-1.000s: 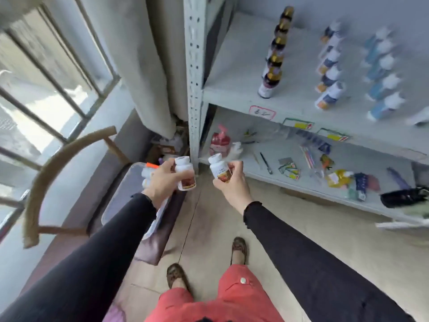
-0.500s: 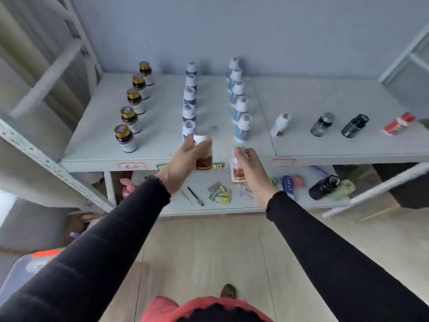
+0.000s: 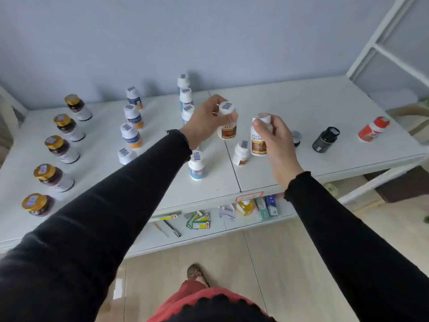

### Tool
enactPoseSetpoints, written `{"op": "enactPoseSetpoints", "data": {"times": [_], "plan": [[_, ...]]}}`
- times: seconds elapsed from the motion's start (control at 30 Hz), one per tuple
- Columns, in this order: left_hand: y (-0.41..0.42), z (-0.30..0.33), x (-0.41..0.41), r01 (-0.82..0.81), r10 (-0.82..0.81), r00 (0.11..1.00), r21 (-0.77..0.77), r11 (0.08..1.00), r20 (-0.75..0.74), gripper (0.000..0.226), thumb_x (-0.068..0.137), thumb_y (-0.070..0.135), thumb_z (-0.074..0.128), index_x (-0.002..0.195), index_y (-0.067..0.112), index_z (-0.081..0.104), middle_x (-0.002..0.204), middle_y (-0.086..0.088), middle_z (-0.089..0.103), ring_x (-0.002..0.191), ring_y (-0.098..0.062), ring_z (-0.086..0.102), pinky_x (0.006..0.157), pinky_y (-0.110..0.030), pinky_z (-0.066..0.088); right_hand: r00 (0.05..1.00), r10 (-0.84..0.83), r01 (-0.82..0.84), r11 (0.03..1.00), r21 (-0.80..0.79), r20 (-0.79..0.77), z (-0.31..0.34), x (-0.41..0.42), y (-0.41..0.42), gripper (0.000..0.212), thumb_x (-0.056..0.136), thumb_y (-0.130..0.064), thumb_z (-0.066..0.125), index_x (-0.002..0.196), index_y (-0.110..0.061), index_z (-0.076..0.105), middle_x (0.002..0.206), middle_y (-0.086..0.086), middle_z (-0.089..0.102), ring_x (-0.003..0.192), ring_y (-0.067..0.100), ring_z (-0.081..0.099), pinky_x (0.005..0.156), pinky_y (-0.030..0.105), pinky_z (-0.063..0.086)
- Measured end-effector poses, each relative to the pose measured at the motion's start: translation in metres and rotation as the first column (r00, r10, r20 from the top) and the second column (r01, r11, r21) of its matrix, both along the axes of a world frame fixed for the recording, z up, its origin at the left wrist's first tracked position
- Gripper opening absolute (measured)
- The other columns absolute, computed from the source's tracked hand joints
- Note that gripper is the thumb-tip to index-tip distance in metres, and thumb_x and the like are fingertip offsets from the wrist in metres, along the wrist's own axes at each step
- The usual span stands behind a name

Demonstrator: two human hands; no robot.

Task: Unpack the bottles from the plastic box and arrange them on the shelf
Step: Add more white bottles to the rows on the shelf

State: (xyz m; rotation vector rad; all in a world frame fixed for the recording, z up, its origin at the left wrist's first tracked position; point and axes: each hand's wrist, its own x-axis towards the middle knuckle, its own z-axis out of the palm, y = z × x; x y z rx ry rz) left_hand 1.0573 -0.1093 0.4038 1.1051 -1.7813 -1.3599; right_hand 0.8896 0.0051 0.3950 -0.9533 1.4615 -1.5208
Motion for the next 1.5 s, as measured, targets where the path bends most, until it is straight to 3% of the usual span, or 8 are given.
{"op": "enactPoseSetpoints", "data": {"times": [0.27, 0.37, 0.53, 0.77, 0.97, 1.2, 1.4, 1.5], "plan": [[-0.066, -0.046, -0.047, 0.102, -0.071, 0.931, -0.067, 0.993, 0.357, 0.039, 0.077, 0.032, 0.081, 0.105, 0.016, 0.061, 0.097, -0.001, 0.073, 0.078, -0.017, 0.063, 0.073, -0.033, 0.051, 0.995, -0.044, 0.049, 0.997, 0.051, -0.090, -0.021, -0.053, -0.052, 0.028, 0.092, -0.019, 0.072, 0.118, -0.012, 0.063, 0.112, 0.000, 0.068, 0.097, 0.009, 0.066, 0.076, 0.018, 0.053], [-0.070, -0.058, -0.058, 0.101, -0.081, 0.923, -0.033, 0.994, 0.376, 0.037, 0.077, 0.023, 0.082, 0.103, 0.014, 0.059, 0.093, 0.002, 0.072, 0.072, -0.011, 0.059, 0.067, -0.027, 0.045, 0.997, -0.027, 0.032, 0.997, 0.071, -0.076, -0.032, -0.070, -0.069, 0.028, 0.090, -0.017, 0.073, 0.117, -0.012, 0.063, 0.111, 0.001, 0.068, 0.094, 0.007, 0.067, 0.073, 0.017, 0.052], [-0.063, -0.070, -0.067, 0.084, -0.064, 0.890, -0.025, 0.996, 0.452, 0.039, 0.074, 0.021, 0.083, 0.102, 0.016, 0.056, 0.093, -0.001, 0.069, 0.082, -0.020, 0.061, 0.074, -0.031, 0.049, 0.994, 0.065, -0.057, 0.994, 0.092, -0.089, -0.048, -0.091, -0.102, 0.030, 0.084, -0.028, 0.076, 0.111, -0.023, 0.064, 0.110, -0.002, 0.069, 0.100, 0.014, 0.067, 0.076, 0.029, 0.053], [-0.054, -0.073, -0.073, -0.002, 0.010, 0.873, -0.018, 1.000, 0.488, 0.043, 0.074, 0.025, 0.083, 0.106, 0.023, 0.055, 0.098, 0.004, 0.069, 0.086, -0.016, 0.064, 0.072, -0.028, 0.050, 0.938, 0.217, -0.191, 0.974, 0.120, -0.271, -0.054, -0.103, -0.152, 0.033, 0.084, -0.030, 0.076, 0.112, -0.021, 0.062, 0.108, -0.007, 0.068, 0.103, 0.012, 0.064, 0.085, 0.027, 0.053], [-0.054, -0.050, -0.053, -0.047, 0.017, 0.886, 0.053, 0.997, 0.464, 0.060, 0.075, 0.028, 0.085, 0.124, 0.031, 0.052, 0.121, 0.005, 0.061, 0.115, -0.013, 0.058, 0.097, -0.030, 0.049, 0.770, 0.418, -0.350, 0.909, 0.227, -0.483, -0.053, -0.091, -0.194, 0.039, 0.082, -0.032, 0.075, 0.116, -0.021, 0.059, 0.111, -0.007, 0.065, 0.097, 0.011, 0.061, 0.079, 0.022, 0.047], [-0.042, -0.015, -0.022, 0.070, 0.193, 0.559, -0.278, 0.958, 0.807, 0.042, 0.087, 0.036, 0.072, 0.126, 0.026, 0.058, 0.117, 0.000, 0.060, 0.097, -0.015, 0.045, 0.087, -0.034, 0.043, 0.600, 0.566, -0.449, 0.823, 0.347, -0.566, -0.062, -0.067, -0.223, 0.036, 0.084, -0.025, 0.072, 0.116, -0.017, 0.058, 0.113, -0.001, 0.067, 0.100, 0.018, 0.064, 0.084, 0.030, 0.050], [-0.026, -0.013, -0.014, 0.018, 0.238, 0.547, -0.295, 0.955, 0.803, 0.042, 0.089, 0.038, 0.071, 0.127, 0.026, 0.059, 0.123, -0.002, 0.061, 0.110, -0.022, 0.053, 0.095, -0.040, 0.045, 0.572, 0.601, -0.470, 0.798, 0.378, -0.558, -0.067, -0.066, -0.227, 0.039, 0.085, -0.018, 0.068, 0.122, -0.016, 0.055, 0.118, 0.001, 0.064, 0.109, 0.024, 0.061, 0.084, 0.030, 0.047], [-0.018, -0.012, -0.008, -0.030, 0.264, 0.571, -0.301, 0.953, 0.777, 0.042, 0.088, 0.037, 0.071, 0.127, 0.026, 0.059, 0.121, 0.000, 0.061, 0.102, -0.017, 0.048, 0.090, -0.034, 0.042, 0.568, 0.630, -0.486, 0.776, 0.402, -0.529, -0.058, -0.067, -0.224, 0.055, 0.087, -0.021, 0.070, 0.138, -0.019, 0.048, 0.136, 0.001, 0.055, 0.117, 0.019, 0.054, 0.088, 0.027, 0.040]]}}
